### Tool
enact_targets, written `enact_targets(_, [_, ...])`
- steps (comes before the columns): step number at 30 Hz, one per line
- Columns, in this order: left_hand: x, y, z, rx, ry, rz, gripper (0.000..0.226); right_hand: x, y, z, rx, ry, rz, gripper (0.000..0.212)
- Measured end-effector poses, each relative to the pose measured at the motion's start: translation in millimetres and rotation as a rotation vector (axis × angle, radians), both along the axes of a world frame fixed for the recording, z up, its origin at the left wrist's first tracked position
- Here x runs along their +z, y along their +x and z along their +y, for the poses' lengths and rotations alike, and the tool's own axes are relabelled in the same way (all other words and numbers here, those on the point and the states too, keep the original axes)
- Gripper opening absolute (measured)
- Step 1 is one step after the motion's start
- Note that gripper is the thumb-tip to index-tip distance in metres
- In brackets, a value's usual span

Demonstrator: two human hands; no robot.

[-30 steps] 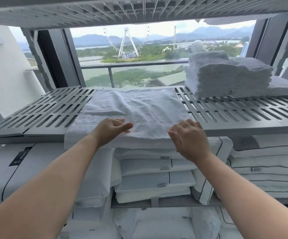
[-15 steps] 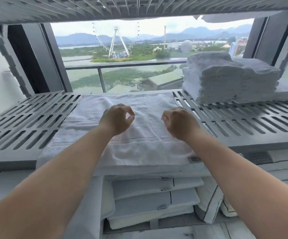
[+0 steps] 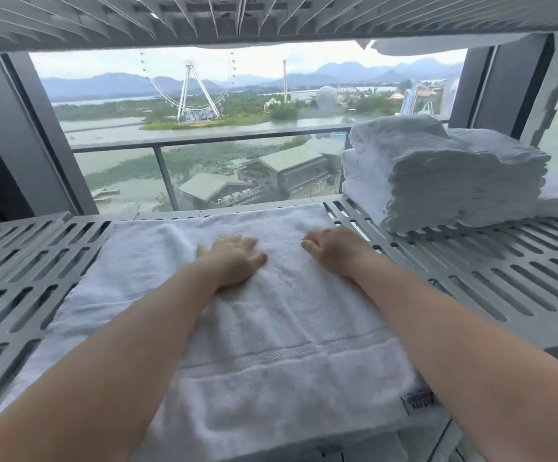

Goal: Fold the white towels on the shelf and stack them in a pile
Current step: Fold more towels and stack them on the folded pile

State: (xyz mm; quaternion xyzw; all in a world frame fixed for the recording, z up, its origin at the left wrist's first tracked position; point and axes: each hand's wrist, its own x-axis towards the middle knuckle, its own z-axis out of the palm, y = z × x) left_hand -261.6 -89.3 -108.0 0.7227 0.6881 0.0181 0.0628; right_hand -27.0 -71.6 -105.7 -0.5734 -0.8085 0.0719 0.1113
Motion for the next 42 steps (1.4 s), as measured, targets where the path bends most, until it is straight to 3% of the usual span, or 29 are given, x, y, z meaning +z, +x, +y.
enact_targets(4, [-6.8, -1.2, 9.1, -0.027, -0.016, 0.064, 0.072, 8.7, -7.3, 35.9, -0.026, 0.143, 0.043, 0.035])
enact_targets(8, [-12.9, -3.2, 11.9, -0.053, 0.007, 0.077, 0.073, 19.2, -20.4, 73.3, -0.113, 0.254, -0.052, 0.029])
enact_targets(12, [-17.0, -6.0, 16.7, -0.069, 0.041, 0.063, 0.074, 19.5, -37.3, 104.4, -0.090, 0.301, -0.057, 0.037])
enact_targets(17, [-9.1, -9.1, 26.2, -0.041, 0.032, 0.045, 0.074, -0.1, -51.1, 130.3, -0.048, 0.131, 0.026, 0.053])
enact_targets(20, [9.0, -18.8, 47.5, 0.121, 0.290, -0.033, 0.055, -14.3, -49.8, 141.1, -0.046, 0.043, 0.013, 0.053])
enact_targets(22, [18.2, -31.2, 60.1, 0.314, 0.388, 0.126, 0.042, -18.2, -48.7, 145.4, -0.018, -0.012, 0.022, 0.062])
enact_targets(25, [18.3, -53.6, 71.3, 0.537, 0.214, 0.256, 0.040, -18.5, -51.0, 147.5, 0.008, -0.030, 0.006, 0.066])
enact_targets(31, [7.8, -87.3, 90.6, 0.408, 0.138, 0.215, 0.054, -17.3, -50.7, 145.4, -0.023, -0.061, 0.019, 0.066])
enact_targets(38, [0.3, -92.2, 94.5, 0.453, 0.207, 0.137, 0.052, -5.2, -69.7, 142.6, -0.132, -0.192, 0.001, 0.077])
enact_targets(42, [0.3, -94.6, 96.7, 0.451, 0.218, 0.105, 0.040, 5.1, -66.6, 150.5, -0.226, -0.249, 0.240, 0.079])
